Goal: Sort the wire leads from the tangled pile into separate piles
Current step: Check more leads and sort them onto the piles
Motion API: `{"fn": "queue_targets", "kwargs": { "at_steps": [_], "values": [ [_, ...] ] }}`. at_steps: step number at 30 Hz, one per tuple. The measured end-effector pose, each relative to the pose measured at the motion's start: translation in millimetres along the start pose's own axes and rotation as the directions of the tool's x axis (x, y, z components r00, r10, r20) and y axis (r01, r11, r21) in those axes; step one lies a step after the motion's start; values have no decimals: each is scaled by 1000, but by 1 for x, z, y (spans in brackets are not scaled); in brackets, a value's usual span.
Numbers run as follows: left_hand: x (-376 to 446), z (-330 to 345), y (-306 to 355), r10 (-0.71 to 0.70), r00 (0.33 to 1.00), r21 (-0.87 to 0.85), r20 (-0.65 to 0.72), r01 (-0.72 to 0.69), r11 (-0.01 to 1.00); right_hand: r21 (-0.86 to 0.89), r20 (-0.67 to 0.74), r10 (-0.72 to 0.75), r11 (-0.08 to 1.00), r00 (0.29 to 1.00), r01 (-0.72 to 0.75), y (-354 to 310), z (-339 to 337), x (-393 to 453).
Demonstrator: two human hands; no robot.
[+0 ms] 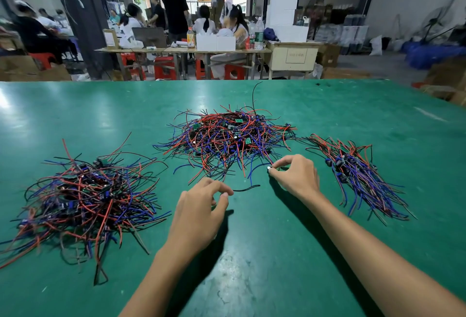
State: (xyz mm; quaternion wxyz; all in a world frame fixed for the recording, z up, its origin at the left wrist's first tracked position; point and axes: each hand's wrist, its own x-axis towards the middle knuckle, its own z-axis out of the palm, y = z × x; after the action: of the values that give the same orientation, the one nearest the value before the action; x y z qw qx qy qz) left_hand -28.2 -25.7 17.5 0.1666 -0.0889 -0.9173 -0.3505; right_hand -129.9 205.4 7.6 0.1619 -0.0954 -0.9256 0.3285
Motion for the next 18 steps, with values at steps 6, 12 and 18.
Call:
{"fn": "queue_targets", "kwargs": {
  "at_steps": [6, 12, 18],
  "values": [
    [0, 1, 2, 4, 1000, 16, 22, -5, 1000, 283, -54, -16, 959, 998, 30, -5, -7, -30],
    [0, 11, 14, -75, 995, -405, 72, 98, 909, 825, 461, -105, 416, 881, -382, -37, -23, -66],
    [-1, 9, 14, -16, 1000, -422, 9, 18, 906, 812, 508, -207, 438, 836, -385, -42, -22, -79]
  ]
}}
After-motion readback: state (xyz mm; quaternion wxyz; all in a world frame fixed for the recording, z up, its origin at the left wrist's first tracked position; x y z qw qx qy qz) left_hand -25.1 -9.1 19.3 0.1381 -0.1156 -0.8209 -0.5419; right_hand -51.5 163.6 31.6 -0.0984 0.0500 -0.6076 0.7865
